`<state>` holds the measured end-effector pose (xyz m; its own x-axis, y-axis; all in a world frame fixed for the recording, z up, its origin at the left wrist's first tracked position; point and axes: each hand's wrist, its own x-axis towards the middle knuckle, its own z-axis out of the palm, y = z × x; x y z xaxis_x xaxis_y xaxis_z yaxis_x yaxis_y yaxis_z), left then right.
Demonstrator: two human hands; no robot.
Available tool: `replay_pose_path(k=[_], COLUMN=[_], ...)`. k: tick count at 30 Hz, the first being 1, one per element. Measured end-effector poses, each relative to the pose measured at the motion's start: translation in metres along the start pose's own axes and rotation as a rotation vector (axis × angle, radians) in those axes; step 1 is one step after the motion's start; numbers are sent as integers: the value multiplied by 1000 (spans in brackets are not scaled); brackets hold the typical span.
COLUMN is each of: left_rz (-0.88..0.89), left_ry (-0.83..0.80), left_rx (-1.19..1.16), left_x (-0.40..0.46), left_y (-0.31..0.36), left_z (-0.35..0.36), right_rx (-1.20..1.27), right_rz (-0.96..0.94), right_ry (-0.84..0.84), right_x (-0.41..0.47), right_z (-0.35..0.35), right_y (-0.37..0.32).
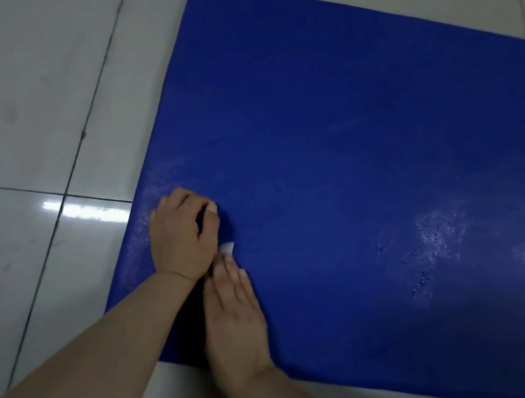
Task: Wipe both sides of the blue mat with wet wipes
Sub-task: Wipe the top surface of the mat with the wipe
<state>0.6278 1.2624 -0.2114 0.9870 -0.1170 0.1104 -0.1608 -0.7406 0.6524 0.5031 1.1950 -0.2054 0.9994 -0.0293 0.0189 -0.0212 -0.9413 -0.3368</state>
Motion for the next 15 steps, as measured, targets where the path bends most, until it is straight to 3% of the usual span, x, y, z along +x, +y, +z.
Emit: replay_pose_path(k=[2,5,8,15], left_rz=[-1,-12,-9,-25], left_ry=[15,30,36,29], left_rx=[-3,7,6,-105], left_x=[-1,-2,-1,1], left_y=[-1,1,0,-5], left_z=[0,3,4,1], right_rx=[-60,-135,-70,34], right_rz=[25,234,406,88], right_ry=[-4,70,100,-53], right_x=[-11,-42,-55,-14], right_z=[-13,-35,-34,8], right_y=[33,89,85,-31])
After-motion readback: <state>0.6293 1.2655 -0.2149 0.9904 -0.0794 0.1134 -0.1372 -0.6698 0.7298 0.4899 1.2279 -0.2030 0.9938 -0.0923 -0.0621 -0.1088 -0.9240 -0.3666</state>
